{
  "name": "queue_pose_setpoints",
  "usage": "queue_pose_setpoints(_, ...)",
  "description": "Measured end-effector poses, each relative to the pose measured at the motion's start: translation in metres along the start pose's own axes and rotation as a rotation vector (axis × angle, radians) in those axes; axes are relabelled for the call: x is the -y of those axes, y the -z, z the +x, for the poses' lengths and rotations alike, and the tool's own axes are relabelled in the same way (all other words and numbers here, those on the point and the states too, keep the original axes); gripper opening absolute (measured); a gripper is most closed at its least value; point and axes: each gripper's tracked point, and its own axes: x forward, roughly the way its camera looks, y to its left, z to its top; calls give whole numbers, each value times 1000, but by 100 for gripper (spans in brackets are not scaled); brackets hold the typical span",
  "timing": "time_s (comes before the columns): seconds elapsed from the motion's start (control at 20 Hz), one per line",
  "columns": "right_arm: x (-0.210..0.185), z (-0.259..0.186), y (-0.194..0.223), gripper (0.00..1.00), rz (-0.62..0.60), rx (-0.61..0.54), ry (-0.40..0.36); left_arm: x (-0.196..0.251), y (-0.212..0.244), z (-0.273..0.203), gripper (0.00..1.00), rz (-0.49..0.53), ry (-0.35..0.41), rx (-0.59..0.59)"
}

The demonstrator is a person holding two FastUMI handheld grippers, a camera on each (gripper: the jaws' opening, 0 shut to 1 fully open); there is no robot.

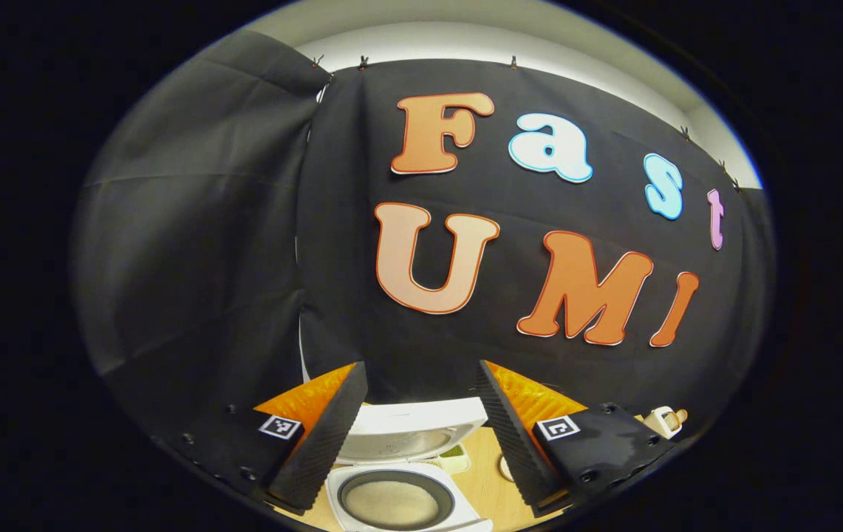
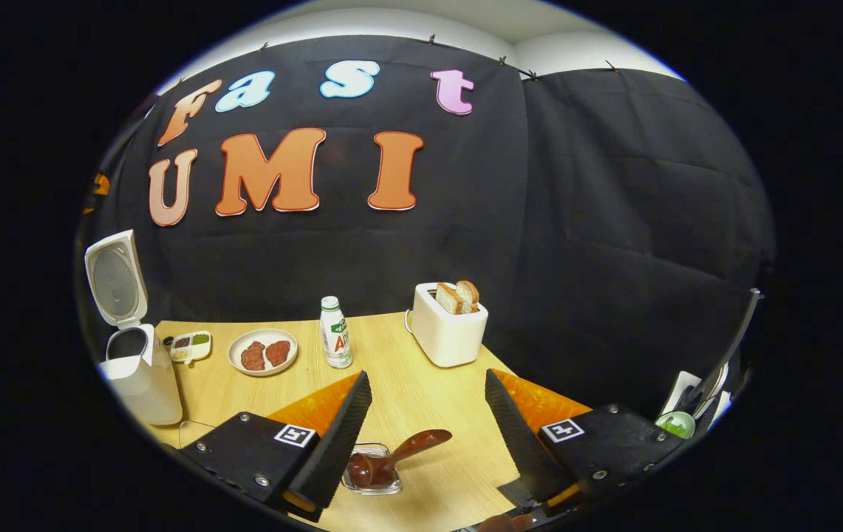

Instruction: Close the left gripper, press the button to open the rice cooker; take a wooden spoon from the chopstick holder with the right hand, scoop a spoonful of rice and pour it into the rice cooker, then put the wooden spoon back into the chopstick holder.

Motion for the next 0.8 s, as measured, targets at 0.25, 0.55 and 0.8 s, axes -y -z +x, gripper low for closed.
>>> queue_pose_setpoints(0.25,3,-1,6,96,-4,-11,13,-8,41,63,100,74,-36,-143)
queue_pose_setpoints(0.55,20,-7,-1,96,27,3,34,-35,88,87,100,23,-92,-275)
queue_pose_setpoints(0.8,19,-14,-22,96,27,51,10,-34,97,61,100,17,-66,-289)
